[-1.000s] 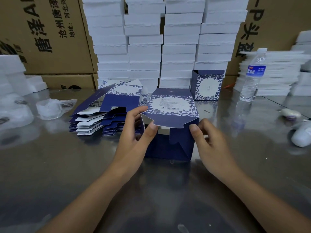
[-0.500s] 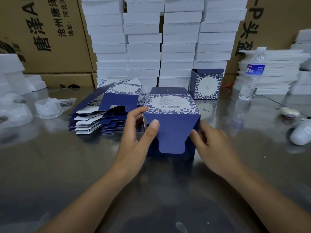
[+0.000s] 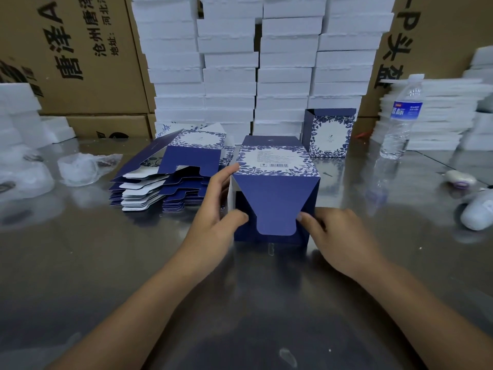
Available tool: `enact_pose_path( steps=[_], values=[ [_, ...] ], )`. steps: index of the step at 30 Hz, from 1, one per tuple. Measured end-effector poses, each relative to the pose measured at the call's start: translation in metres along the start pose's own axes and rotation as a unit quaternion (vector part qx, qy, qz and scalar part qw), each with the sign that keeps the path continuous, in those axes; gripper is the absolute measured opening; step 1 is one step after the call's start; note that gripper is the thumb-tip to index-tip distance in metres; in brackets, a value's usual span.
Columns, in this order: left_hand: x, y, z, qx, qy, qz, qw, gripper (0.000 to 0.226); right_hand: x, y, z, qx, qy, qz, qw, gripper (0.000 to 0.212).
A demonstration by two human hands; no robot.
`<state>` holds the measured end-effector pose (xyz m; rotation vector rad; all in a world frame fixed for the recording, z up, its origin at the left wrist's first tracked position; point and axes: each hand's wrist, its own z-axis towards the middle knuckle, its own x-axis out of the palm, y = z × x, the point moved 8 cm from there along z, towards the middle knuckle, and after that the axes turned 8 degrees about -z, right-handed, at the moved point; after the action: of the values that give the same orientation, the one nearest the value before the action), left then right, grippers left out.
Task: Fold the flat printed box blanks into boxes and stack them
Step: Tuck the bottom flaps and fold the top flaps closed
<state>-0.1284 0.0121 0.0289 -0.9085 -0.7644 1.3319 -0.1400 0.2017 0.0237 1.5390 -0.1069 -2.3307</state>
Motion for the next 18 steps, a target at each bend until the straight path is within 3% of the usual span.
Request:
enact_pose_path(
  steps=[5, 11, 18],
  values=[
    [0.0, 0.002, 0.0, 0.012, -0.027, 0.04, 0.999, 0.068, -0.002, 0.003, 0.0, -0.003, 0.002, -0.004, 1.0, 0.048],
    [-0.003, 0.001, 0.0, 0.031, -0.057, 0.043, 0.997, 0.061, 0.015, 0.0, -0.002, -0.005, 0.081, -0.027, 0.996, 0.048],
    [-0.006, 0.0, 0.0, 0.049, -0.074, 0.064, 0.994, 0.061, 0.014, 0.001, -0.001, -0.008, 0.074, -0.022, 0.997, 0.048]
  ],
)
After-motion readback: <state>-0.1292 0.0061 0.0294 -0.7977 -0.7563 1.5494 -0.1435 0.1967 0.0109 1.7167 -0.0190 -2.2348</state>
